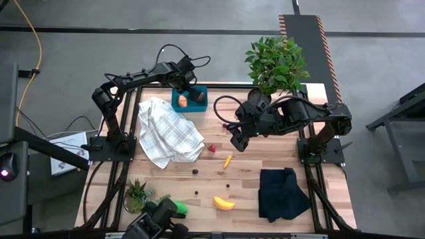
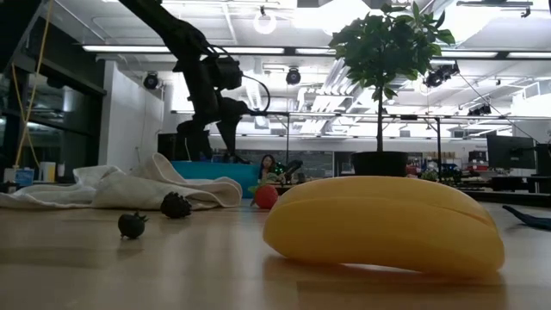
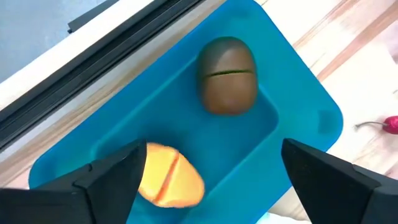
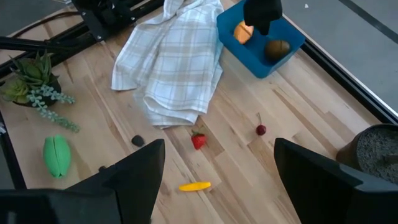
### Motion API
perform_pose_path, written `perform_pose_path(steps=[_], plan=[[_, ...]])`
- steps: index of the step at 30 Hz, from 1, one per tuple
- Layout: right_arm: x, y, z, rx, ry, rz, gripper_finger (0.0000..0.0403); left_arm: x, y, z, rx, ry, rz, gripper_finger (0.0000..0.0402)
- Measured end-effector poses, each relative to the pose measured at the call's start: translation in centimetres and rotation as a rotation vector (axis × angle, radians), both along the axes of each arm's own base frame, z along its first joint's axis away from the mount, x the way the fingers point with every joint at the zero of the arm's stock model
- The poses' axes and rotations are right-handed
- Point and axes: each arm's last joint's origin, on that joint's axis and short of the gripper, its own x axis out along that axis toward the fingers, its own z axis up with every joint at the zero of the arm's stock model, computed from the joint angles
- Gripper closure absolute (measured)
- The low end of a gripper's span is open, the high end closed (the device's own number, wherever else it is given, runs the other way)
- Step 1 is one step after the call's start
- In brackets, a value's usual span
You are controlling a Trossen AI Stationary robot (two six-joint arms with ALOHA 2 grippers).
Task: Pick and placing Produce into tupperware
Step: Put the green corn into the blue bin
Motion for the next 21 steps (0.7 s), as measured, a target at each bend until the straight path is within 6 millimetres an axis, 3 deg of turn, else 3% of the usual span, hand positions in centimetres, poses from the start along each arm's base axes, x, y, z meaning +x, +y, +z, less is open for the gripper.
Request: perform_pose_path(steps=[8,13,21], plan=[[0.0,0.1,0.0,0.000,0.000,0.004,0.0110,0.1,-0.1,0.0,-0.035,-0.042,-0.028,0.0069],[0.0,0.1,0.0,0.001,0.000,0.004,0.0110,0.4,-0.8,0.3,-0.196,-0.180,-0.124,0.0085],[0.0,0.1,0.0,-0.004,0.002,0.010,0.0110,0.2,-1.1,4.5,-0.226,-0.146,-0.261,0.0126]])
